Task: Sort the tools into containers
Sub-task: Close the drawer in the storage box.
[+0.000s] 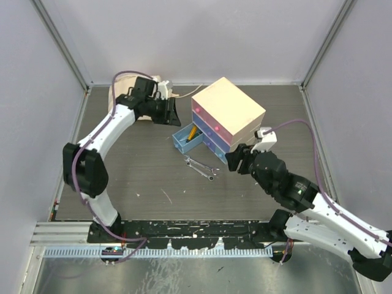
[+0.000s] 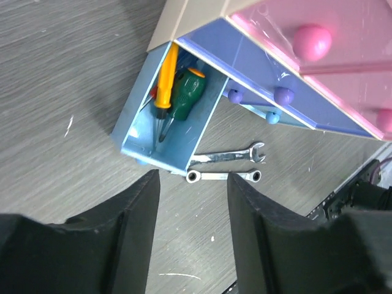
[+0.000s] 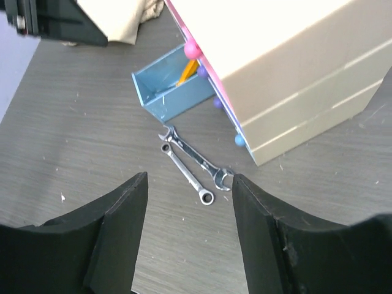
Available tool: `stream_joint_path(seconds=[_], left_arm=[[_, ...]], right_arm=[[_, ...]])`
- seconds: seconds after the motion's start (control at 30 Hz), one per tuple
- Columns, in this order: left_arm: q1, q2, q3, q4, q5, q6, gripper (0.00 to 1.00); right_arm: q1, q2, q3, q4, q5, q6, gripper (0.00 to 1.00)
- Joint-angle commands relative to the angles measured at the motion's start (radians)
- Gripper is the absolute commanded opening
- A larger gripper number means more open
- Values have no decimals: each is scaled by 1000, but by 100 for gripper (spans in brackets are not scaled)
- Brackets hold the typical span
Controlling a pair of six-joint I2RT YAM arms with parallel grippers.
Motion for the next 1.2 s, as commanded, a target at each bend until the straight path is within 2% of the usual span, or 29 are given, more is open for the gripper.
stream_joint_path(seconds=[0.0,0.1,0.2,0.4,0.53,0.73,1.0,1.17], left_arm=[[13,-219,-197,236,-114,-79,53],[14,-333,-354,346,-168,-128,62],[17,-417,-474,415,-221,-183,66],[17,-505,-640,443,-323,-240,66],[17,-506,-705,477,-327,-274,64],[17,-473,-780,624,-281,-329,59],[16,-408,-857,786,-247,-360,47],[17,-376,-884,859,-230,-363,45]], right_arm=[[1,90,179,-3,49,-106,63],[-6,207,303,-39,39,-175,64],[-63,293,394,-33,-16,-248,65],[-330,460,585,-27,-292,-333,66],[-461,574,691,-16,-392,-380,67],[-663,734,789,18,-599,-379,67],[-749,892,876,45,-750,-373,65],[-790,937,874,48,-820,-375,65]])
